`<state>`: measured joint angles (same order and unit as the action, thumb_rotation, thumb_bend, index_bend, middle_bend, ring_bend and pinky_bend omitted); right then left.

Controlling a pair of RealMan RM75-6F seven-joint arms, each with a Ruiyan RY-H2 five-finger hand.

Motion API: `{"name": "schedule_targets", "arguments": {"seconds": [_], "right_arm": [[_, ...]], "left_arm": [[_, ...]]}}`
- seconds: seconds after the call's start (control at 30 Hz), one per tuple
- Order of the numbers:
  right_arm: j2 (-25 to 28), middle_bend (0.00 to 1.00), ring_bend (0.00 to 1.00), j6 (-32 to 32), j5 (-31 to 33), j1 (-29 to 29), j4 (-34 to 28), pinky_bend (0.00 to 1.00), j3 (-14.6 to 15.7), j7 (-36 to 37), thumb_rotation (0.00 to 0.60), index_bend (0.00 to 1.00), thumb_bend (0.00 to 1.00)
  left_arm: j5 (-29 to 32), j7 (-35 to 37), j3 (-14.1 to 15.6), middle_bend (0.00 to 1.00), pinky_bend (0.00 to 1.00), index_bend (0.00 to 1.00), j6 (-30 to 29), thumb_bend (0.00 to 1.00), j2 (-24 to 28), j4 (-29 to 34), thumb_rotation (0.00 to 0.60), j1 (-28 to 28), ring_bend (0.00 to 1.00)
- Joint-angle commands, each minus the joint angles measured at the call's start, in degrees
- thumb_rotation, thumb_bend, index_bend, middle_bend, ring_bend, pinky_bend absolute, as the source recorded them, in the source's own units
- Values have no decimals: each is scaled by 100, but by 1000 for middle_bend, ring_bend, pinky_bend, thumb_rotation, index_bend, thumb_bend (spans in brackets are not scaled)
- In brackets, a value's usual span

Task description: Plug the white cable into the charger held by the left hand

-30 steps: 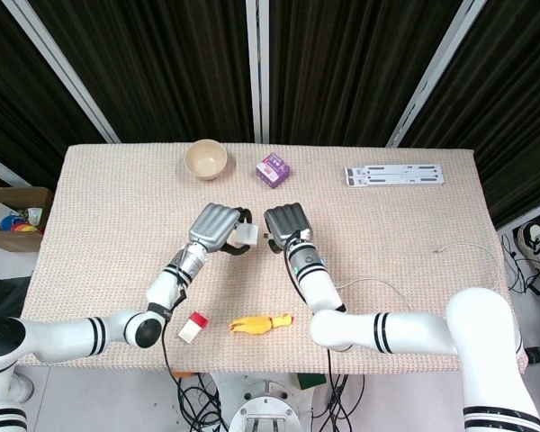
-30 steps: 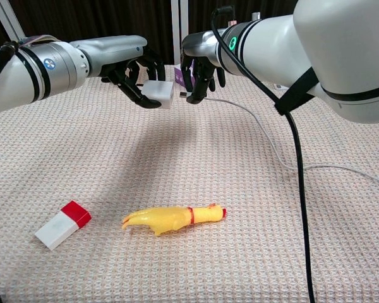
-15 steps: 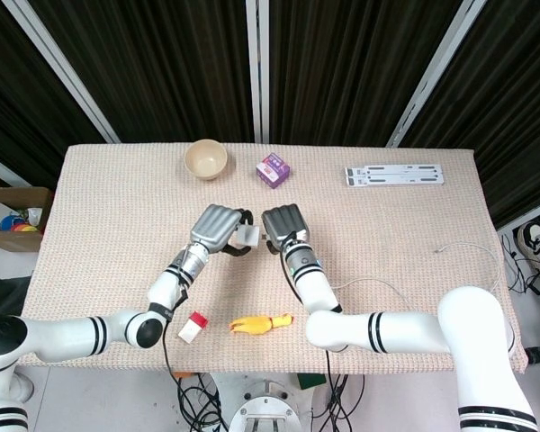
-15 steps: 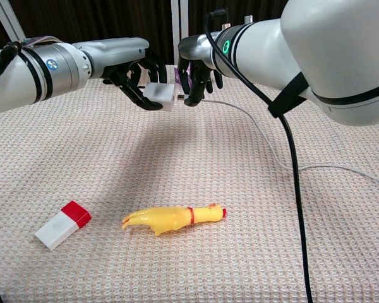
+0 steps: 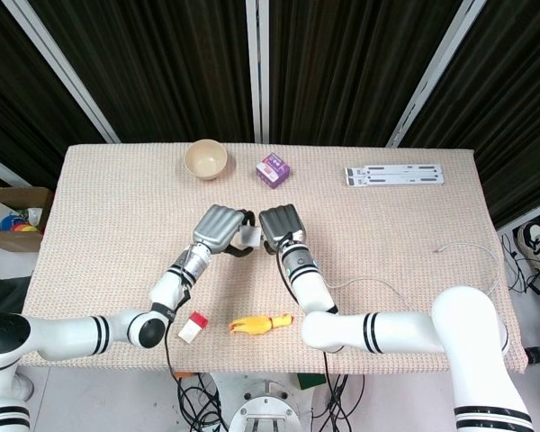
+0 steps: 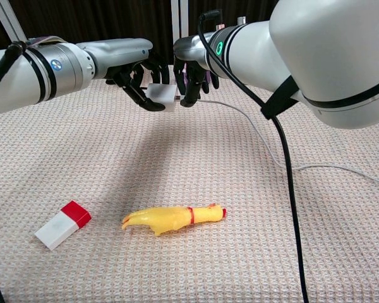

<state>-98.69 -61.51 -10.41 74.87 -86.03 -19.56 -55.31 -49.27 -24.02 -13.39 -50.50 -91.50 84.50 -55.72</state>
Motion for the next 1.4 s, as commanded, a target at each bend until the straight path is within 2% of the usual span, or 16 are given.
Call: {"name": "schedule_targets", "arguments": {"seconds": [0.03, 0.4, 0.97, 1.2, 1.4], "right_arm": [[-29, 629, 501, -3, 4, 16, 26, 505, -17, 14, 600, 675, 989], [-140, 631, 504, -16, 42, 63, 156, 505, -44, 18, 600, 675, 987], [-291, 612, 504, 1, 161, 174, 325, 505, -107, -91, 600, 676, 974], [-311, 593, 502, 18, 183, 186, 350, 505, -141, -98, 600, 654, 928], [-327, 572, 500, 43, 170, 173, 368, 505, -149, -68, 600, 623, 811]], "left_arm": [[27, -33, 0, 536, 882, 554, -13, 261, -4, 7, 506, -20, 634], [296, -226, 4, 536, 882, 554, -84, 261, -35, 19, 508, -108, 635], [352, -347, 65, 545, 882, 554, -82, 261, -55, 52, 505, -219, 634], [397, -419, 106, 546, 882, 554, -91, 261, -84, 17, 505, -255, 633], [415, -424, 110, 546, 882, 554, -79, 261, -103, 4, 504, -282, 633]]}}
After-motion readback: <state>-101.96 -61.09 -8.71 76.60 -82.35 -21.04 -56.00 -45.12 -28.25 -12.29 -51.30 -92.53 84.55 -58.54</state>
